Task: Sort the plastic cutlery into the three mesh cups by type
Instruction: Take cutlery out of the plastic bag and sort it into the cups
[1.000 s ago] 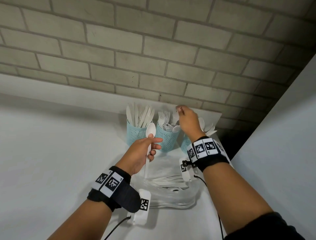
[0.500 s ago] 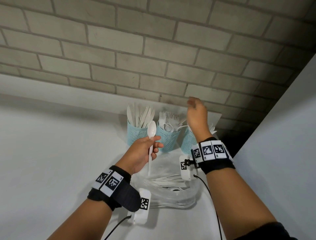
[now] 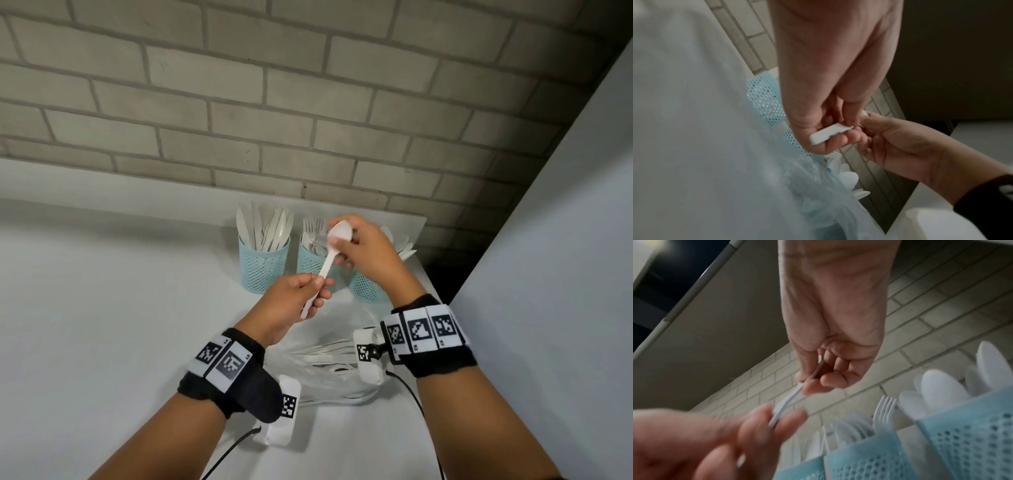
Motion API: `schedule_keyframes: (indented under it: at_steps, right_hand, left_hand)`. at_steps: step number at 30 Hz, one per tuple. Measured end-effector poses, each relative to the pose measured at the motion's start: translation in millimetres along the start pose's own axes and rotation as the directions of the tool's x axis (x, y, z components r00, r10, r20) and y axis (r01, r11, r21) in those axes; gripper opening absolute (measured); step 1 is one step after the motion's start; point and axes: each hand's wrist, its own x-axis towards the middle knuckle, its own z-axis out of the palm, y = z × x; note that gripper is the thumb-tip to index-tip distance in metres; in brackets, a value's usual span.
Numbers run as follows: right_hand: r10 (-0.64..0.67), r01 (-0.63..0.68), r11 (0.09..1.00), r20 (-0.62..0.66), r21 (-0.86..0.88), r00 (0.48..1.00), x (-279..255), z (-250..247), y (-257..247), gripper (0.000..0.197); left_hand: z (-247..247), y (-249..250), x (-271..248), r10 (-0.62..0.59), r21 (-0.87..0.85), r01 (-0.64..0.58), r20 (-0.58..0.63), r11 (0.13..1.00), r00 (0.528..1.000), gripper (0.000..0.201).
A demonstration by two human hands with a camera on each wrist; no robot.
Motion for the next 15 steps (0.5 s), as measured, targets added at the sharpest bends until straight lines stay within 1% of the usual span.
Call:
schedule_keyframes:
  at_steps: [1, 2, 3, 5, 7, 8, 9, 10, 11, 12, 13, 15]
  right_hand:
    - [0.003, -0.001, 1.000, -0.117, 0.014, 0.993, 1.9, -9.0, -1.0, 0.023]
    - [-0.008, 0.013, 1.000, -0.240, 0.022, 0.971, 3.6, -19.2, -2.7, 0.024]
    - [-0.031, 0.041, 0.999, -0.360, 0.019, 0.932, 3.8, -30.1, -5.6, 0.025]
    - [-0.094, 0.094, 0.995, -0.561, -0.030, 0.822, 1.0, -51.3, -11.5, 0.022]
    - [-0.153, 0.091, 0.988, -0.686, -0.126, 0.711, -2.7, -67.5, -12.7, 0.022]
    - [-0.183, 0.066, 0.980, -0.715, -0.188, 0.674, -3.7, -72.6, -10.3, 0.025]
    - [-0.210, 0.031, 0.967, -0.726, -0.253, 0.655, -3.6, -75.1, -6.2, 0.027]
    - [-0.232, -0.009, 0.950, -0.722, -0.313, 0.652, -2.6, -75.6, -0.4, 0.029]
    - [-0.242, -0.048, 0.931, -0.709, -0.362, 0.663, -1.6, -74.5, 6.6, 0.031]
    - [-0.239, -0.084, 0.913, -0.688, -0.400, 0.685, -0.1, -71.8, 14.7, 0.031]
    - [-0.224, -0.119, 0.893, -0.658, -0.434, 0.719, 0.7, -68.4, 23.5, 0.031]
    - [-0.151, -0.216, 0.819, -0.564, -0.532, 0.812, 2.3, -60.7, 42.2, 0.032]
  left_hand:
    - [0.1, -1.0, 1.2, 0.002, 0.027, -0.002, -0.003, 1.000, 1.000, 0.021]
    - [0.2, -1.8, 2.0, 0.005, 0.056, -0.005, -0.003, 0.998, 1.000, 0.022]
    - [0.3, -2.4, 2.9, 0.006, 0.090, -0.006, -0.003, 0.996, 1.000, 0.023]
    - [0.8, -3.9, 3.7, 0.006, 0.167, -0.007, 0.003, 0.986, 1.000, 0.023]
    - [1.9, -5.4, 3.6, -0.002, 0.276, -0.006, 0.026, 0.961, 1.000, 0.021]
    - [2.4, -6.4, 3.6, -0.012, 0.348, -0.005, 0.045, 0.938, 0.999, 0.020]
    - [2.6, -7.6, 3.5, -0.026, 0.426, -0.006, 0.070, 0.905, 0.997, 0.018]
    - [2.7, -9.0, 3.6, -0.045, 0.507, -0.012, 0.099, 0.862, 0.994, 0.018]
    - [2.8, -10.5, 3.2, -0.064, 0.594, -0.025, 0.128, 0.804, 0.990, 0.018]
    - [3.0, -11.5, 2.4, -0.085, 0.683, -0.043, 0.153, 0.730, 0.985, 0.019]
    - [3.2, -12.2, 1.5, -0.109, 0.763, -0.062, 0.172, 0.644, 0.979, 0.022]
    - [4.2, -12.7, -1.2, -0.171, 0.872, -0.085, 0.189, 0.481, 0.967, 0.032]
